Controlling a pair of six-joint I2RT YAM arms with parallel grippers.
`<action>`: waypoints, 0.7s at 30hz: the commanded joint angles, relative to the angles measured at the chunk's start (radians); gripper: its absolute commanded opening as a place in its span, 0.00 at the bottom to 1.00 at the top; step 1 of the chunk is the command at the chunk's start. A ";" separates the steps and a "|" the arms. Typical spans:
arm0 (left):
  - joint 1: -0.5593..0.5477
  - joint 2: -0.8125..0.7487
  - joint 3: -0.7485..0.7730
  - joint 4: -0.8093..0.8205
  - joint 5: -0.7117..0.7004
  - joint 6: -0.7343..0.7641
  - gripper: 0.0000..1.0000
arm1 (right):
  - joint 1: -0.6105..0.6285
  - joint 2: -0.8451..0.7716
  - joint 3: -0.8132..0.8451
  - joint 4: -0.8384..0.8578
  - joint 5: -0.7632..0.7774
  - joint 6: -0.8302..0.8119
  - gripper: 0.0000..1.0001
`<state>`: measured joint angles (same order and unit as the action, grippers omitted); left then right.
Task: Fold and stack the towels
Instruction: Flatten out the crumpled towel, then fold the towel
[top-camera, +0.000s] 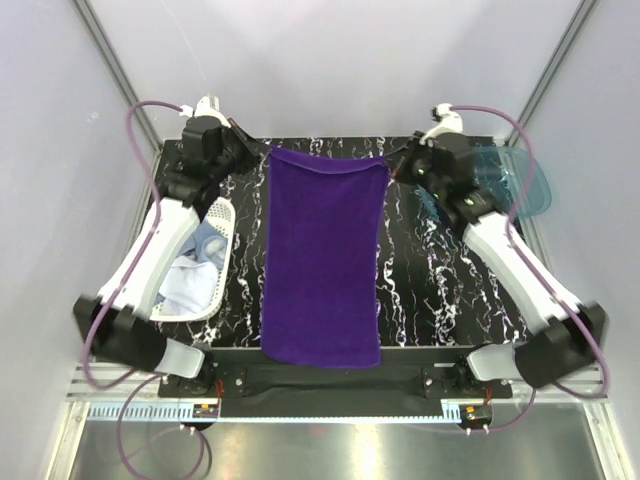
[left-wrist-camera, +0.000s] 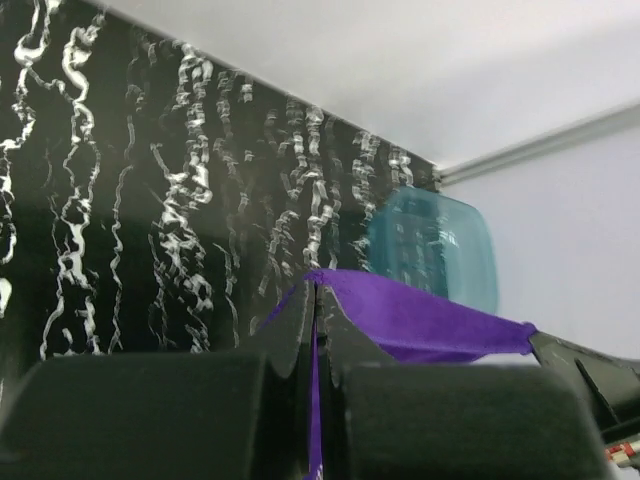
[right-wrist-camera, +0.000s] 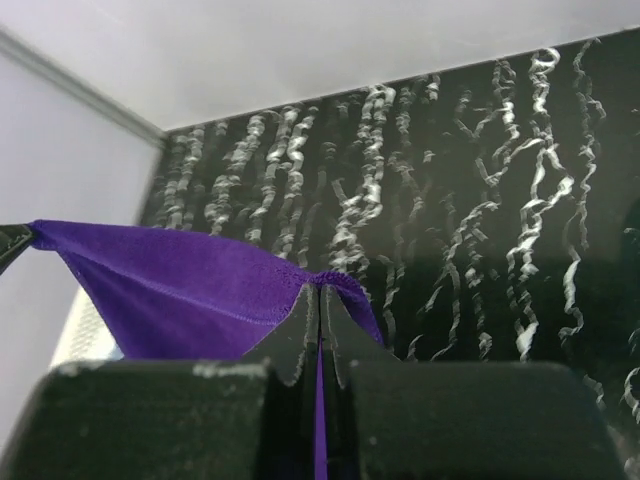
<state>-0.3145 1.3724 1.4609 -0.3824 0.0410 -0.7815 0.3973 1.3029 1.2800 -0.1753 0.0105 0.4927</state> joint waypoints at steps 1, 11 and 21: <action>0.115 0.167 -0.011 0.313 0.276 -0.087 0.00 | -0.081 0.157 0.129 0.131 -0.048 -0.080 0.00; 0.192 0.615 0.283 0.447 0.563 -0.133 0.00 | -0.210 0.587 0.438 0.140 -0.415 -0.091 0.00; 0.195 0.656 0.371 0.079 0.551 0.069 0.00 | -0.218 0.598 0.433 -0.070 -0.391 -0.128 0.00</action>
<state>-0.1287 2.0655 1.7916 -0.1604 0.5823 -0.8169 0.1810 1.9491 1.6760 -0.1654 -0.3725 0.4034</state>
